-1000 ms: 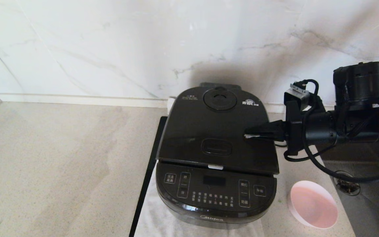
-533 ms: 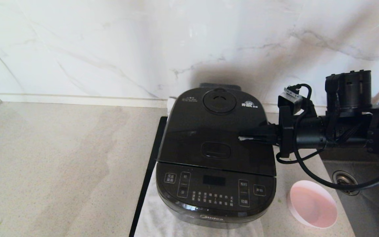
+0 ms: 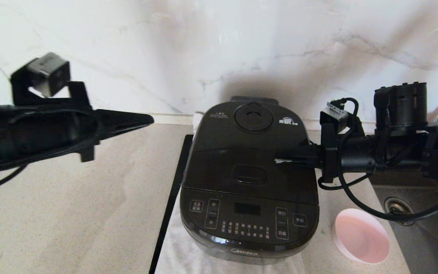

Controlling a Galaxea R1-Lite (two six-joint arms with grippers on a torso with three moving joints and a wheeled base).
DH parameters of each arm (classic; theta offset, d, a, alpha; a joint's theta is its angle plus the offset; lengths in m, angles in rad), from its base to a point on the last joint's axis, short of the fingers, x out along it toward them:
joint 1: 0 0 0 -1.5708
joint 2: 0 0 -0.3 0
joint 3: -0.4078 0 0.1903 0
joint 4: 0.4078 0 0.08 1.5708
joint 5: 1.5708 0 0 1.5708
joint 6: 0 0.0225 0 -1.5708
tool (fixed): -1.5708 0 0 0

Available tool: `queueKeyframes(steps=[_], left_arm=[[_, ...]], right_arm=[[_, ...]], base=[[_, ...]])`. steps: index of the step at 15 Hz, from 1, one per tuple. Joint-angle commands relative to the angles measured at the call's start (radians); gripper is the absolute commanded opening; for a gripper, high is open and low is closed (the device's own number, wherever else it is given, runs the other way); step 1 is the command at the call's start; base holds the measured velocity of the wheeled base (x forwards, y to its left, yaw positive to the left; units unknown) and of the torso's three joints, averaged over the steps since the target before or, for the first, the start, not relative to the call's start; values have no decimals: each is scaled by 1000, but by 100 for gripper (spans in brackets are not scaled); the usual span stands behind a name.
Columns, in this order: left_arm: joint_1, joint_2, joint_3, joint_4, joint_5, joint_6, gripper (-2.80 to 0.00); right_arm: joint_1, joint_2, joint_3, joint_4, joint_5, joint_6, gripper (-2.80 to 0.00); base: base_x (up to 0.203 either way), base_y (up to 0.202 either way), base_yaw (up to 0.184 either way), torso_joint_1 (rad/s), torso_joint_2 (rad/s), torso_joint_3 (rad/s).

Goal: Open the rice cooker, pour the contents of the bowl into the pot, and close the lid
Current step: Close the rice cooker

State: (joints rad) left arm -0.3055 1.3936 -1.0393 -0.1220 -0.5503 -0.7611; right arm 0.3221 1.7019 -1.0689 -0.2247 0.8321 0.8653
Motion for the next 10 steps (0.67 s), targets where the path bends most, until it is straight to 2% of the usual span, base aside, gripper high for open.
queueKeyframes(steps=[1, 3, 6, 10], left_arm=[[-48, 232, -41, -90, -10, -44, -280], [-85, 301, -65, -120, -8, -80, -280], [-103, 380, -78, -155, 1, -79, -280], [-104, 438, -125, -208, 55, -86, -280]], right_arm=[[-2, -4, -2, -1, 4, 4, -280], [-2, 1, -5, -2, 4, 4, -280], [0, -11, 0, -2, 4, 4, -280], [0, -16, -3, -2, 4, 4, -280]], base=[[0, 0, 0, 0, 0, 0], [0, 0, 0, 0, 0, 0], [0, 0, 0, 0, 0, 0], [0, 0, 0, 0, 0, 0]])
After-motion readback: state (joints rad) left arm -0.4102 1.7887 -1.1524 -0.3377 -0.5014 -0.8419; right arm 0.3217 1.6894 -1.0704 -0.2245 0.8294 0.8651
